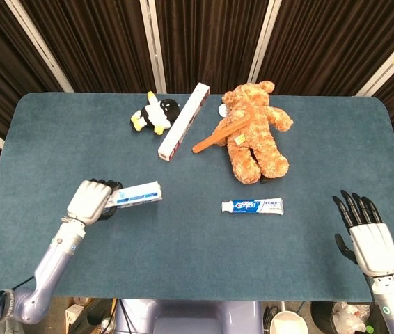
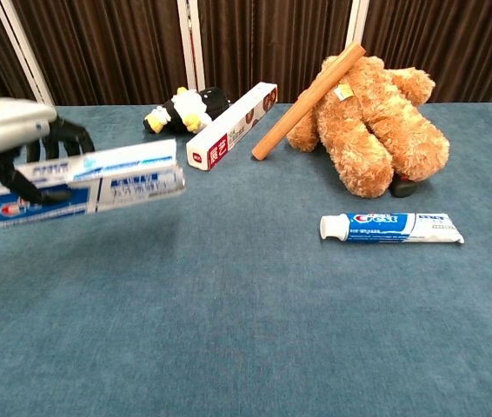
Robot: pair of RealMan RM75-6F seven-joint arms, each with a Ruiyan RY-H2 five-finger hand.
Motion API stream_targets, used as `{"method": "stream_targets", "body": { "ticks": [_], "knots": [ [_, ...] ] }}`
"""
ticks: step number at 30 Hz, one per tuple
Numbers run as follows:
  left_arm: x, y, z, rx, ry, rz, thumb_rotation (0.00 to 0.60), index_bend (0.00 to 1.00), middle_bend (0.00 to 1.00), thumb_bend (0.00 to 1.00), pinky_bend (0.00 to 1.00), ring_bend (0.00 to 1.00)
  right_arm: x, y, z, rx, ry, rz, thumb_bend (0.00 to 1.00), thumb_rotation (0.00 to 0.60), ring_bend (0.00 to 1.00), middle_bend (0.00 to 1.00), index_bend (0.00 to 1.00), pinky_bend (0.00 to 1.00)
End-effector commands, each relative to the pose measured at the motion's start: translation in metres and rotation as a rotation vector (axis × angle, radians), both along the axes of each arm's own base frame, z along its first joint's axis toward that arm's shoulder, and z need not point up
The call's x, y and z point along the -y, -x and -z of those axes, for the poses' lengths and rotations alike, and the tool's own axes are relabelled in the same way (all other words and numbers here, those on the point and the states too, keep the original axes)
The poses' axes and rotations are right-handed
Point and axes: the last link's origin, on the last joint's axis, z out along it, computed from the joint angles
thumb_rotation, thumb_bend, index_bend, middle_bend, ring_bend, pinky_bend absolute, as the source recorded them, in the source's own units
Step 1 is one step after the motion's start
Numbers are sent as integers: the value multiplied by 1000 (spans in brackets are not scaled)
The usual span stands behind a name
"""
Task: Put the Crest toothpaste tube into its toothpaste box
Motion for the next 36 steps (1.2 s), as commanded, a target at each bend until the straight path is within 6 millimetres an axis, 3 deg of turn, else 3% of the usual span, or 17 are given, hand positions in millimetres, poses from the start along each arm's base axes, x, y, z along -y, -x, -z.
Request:
{"method": "stream_targets", "body": {
  "ticks": [1,6,15,22,31,36],
  "knots": [
    [-4,-9,-17,36,-19,35,600,390,511,426,468,463,14,-9,-1,-10,-1,-13,403,600,84,100,4,103],
    [5,-8,-35,89,-36,42,600,386,508,426,468,463,38,-23,16,16,-79,25,404,600,200,220,50,147],
    [14,6,-51,89,-65,64,600,382,502,425,468,460,52,-36,47,-26,-164,33,404,600,203,225,67,149],
    [15,21,-62,79,-72,59,600,380,501,425,468,459,76,-52,82,-58,-214,43,404,600,215,238,88,151],
    [6,22,-78,83,-72,74,600,371,496,426,464,453,92,-75,111,-93,-271,44,404,600,215,239,88,151],
    [2,20,-92,98,-57,78,600,370,493,426,461,449,95,-77,120,-109,-296,66,404,600,215,239,89,151]
  ]
}}
